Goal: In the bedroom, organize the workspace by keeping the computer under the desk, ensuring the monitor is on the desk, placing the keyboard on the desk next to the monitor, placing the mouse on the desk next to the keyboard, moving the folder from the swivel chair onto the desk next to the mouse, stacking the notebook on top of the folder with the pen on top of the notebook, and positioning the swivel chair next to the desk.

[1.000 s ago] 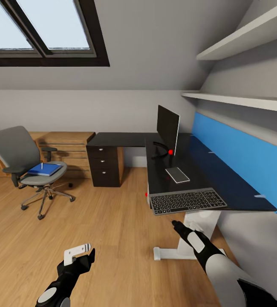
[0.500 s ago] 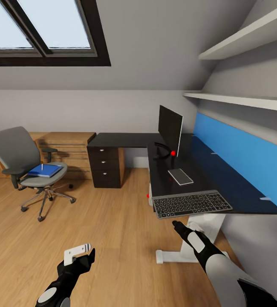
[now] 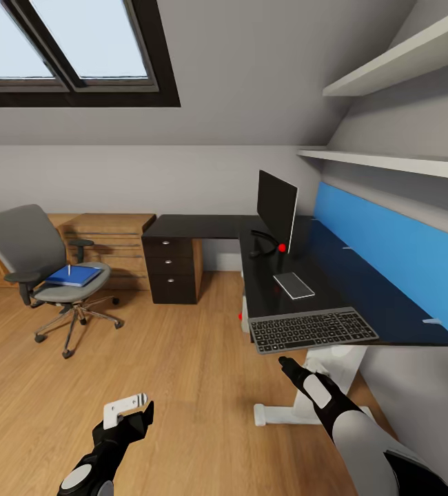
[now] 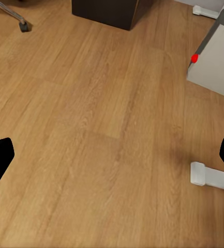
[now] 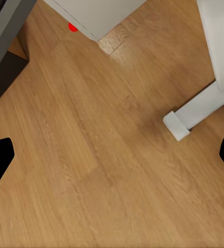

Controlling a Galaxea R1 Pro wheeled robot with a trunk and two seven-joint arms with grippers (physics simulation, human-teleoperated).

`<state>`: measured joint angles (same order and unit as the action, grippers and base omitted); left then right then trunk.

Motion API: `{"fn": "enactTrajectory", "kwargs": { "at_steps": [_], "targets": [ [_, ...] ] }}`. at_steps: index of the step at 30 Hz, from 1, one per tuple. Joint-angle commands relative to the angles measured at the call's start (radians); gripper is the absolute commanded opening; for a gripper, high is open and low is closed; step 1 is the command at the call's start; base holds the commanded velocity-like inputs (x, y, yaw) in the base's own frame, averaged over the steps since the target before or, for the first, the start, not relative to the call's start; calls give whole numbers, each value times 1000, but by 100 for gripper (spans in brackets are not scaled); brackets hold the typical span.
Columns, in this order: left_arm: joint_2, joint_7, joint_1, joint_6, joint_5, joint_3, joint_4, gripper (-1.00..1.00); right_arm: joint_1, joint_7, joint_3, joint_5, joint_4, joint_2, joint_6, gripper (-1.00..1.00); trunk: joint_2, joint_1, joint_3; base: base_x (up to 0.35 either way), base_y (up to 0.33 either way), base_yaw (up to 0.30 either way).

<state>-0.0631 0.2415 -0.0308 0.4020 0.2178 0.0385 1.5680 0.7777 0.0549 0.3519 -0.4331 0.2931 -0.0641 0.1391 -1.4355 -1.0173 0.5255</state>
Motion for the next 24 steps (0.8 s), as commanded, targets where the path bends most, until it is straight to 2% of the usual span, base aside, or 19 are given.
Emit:
{"fn": "enactTrajectory", "kwargs": {
  "at_steps": [1,9,24],
  "targets": [
    [0,9,0,3,10,1,2,100,0,6,-1,-10,3,0,5,100,0,0,1,8,13,0],
    [0,9,0,1,9,2,2,100,0,5,-1,-10,3,0,5,100,0,0,1,138,125,0],
    [0,9,0,4,9,2,1,100,0,5,-1,-10,3,0,5,100,0,0,1,74,58,0]
  ]
}}
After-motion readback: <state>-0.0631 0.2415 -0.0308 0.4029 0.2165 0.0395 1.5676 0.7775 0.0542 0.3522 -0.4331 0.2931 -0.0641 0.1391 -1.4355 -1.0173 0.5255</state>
